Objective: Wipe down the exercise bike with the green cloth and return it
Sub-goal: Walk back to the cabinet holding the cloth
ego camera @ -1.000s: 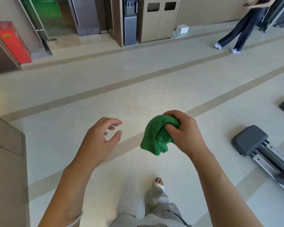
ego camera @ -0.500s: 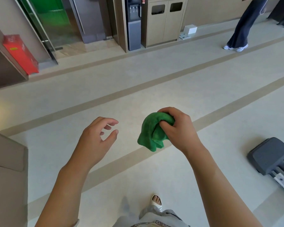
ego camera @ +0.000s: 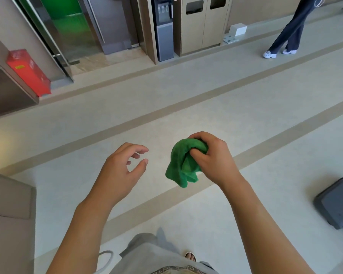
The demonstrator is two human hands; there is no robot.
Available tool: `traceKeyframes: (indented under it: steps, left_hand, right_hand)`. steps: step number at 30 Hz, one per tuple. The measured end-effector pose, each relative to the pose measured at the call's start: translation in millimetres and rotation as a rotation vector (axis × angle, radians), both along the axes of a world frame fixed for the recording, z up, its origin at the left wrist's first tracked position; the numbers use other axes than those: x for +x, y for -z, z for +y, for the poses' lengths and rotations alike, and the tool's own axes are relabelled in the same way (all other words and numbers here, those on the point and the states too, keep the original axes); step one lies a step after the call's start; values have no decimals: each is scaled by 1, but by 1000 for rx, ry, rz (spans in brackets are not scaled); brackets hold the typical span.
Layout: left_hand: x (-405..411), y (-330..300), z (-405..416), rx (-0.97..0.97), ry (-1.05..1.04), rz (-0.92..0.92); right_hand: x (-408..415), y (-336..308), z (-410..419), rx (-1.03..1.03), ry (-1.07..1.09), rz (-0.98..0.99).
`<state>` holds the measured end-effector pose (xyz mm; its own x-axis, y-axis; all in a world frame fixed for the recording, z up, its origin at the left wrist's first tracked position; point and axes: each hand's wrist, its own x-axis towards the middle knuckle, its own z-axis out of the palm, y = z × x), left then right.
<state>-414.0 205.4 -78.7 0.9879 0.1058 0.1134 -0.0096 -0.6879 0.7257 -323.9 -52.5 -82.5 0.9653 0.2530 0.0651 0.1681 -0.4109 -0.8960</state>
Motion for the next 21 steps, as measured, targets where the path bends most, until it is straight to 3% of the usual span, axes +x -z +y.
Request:
traceKeyframes:
  steps: [9, 21]
  left_hand:
    - [100, 14, 40, 22, 68, 14]
    - [250, 4, 170, 123, 132, -78]
  right_hand:
    - [79, 6, 30, -33, 85, 3]
    - [196, -27, 136, -105, 161, -41]
